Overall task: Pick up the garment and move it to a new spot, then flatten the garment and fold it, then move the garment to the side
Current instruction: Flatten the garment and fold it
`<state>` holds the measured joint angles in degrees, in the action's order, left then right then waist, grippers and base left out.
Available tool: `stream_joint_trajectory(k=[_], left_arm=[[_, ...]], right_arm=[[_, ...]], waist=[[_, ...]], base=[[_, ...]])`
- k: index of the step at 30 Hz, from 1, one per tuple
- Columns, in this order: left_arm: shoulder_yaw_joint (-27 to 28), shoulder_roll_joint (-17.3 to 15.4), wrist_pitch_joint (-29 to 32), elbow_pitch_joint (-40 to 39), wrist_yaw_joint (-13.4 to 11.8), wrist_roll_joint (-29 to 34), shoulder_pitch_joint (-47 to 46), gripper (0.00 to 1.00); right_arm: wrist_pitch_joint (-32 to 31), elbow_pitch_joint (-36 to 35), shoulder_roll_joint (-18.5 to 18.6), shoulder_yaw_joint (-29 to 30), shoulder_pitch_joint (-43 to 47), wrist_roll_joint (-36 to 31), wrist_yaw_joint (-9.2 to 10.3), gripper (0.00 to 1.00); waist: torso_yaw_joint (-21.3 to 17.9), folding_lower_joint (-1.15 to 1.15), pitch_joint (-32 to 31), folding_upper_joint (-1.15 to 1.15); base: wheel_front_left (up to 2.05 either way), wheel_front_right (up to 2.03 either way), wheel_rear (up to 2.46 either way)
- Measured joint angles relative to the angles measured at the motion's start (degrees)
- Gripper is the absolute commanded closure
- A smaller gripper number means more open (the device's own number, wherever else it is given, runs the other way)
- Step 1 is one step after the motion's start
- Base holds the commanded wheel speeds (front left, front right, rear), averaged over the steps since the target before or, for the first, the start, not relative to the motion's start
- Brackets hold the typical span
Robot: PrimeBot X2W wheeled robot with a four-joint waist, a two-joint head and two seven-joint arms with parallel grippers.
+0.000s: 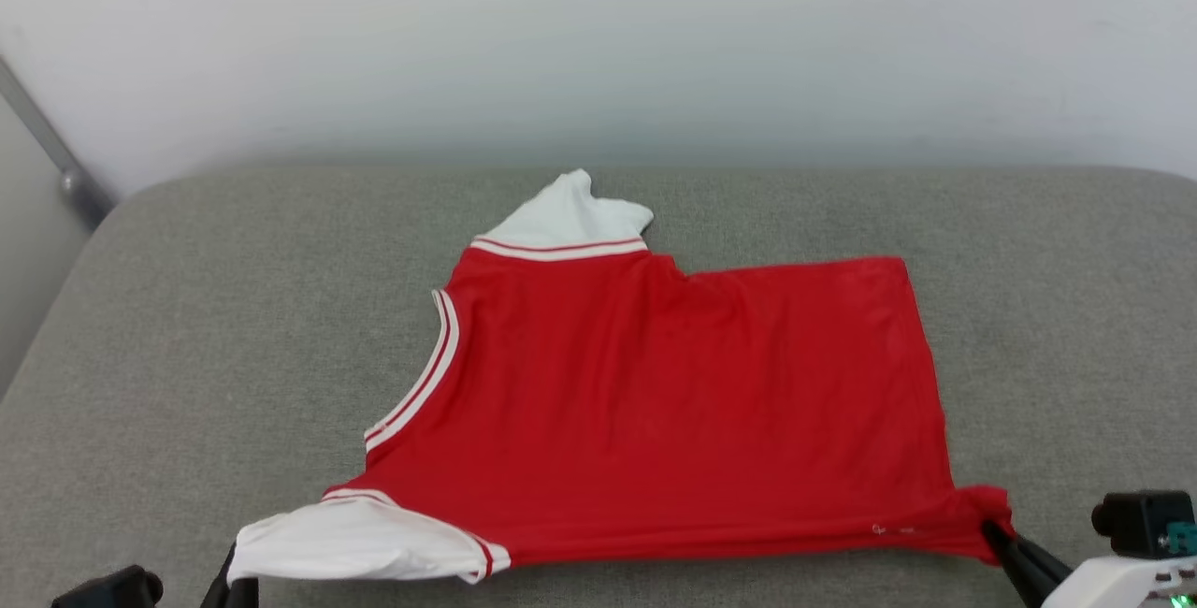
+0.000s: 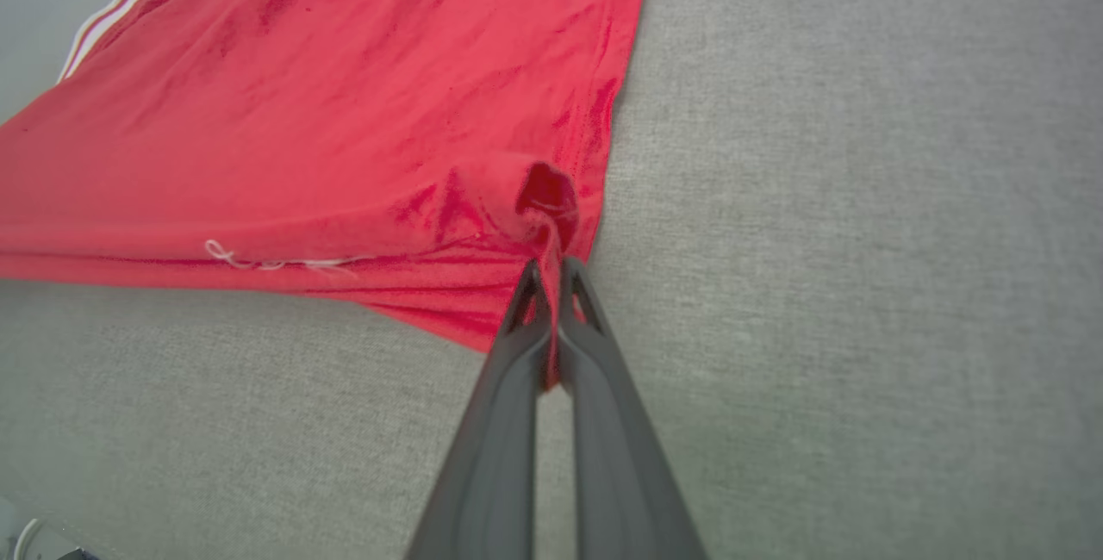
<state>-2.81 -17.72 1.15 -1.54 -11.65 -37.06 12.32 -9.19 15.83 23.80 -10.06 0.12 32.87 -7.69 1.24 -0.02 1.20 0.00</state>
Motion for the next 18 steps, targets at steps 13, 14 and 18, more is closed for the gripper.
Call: stream_joint_trajectory(k=[13, 14, 18], left_arm=[[-2.4, -3.0, 10.2, -8.0, -2.8, -0.5, 3.8, 1.00], [-2.9, -3.4, 11.0, -7.3, -2.2, -0.4, 2.4, 1.00], [-5.7, -4.1, 13.7, -3.5, 0.2, -0.3, -4.2, 1.00]], right_arm=[[-13.3, -15.0, -7.8, 9.9, 11.3, -7.0, 0.12, 1.00], [-14.5, -15.0, -7.7, 9.8, 10.9, -7.3, 0.13, 1.00], [-16.7, -14.5, -7.7, 9.2, 7.2, -7.8, 0.14, 1.00]], waist=[[0.3, 0.01, -2.7, 0.00], [0.2, 0.01, -2.5, 0.00], [-0.2, 0.02, -1.0, 0.00]], base=[[0.00, 0.00, 0.00], [0.00, 0.00, 0.00], [0.00, 0.00, 0.00]])
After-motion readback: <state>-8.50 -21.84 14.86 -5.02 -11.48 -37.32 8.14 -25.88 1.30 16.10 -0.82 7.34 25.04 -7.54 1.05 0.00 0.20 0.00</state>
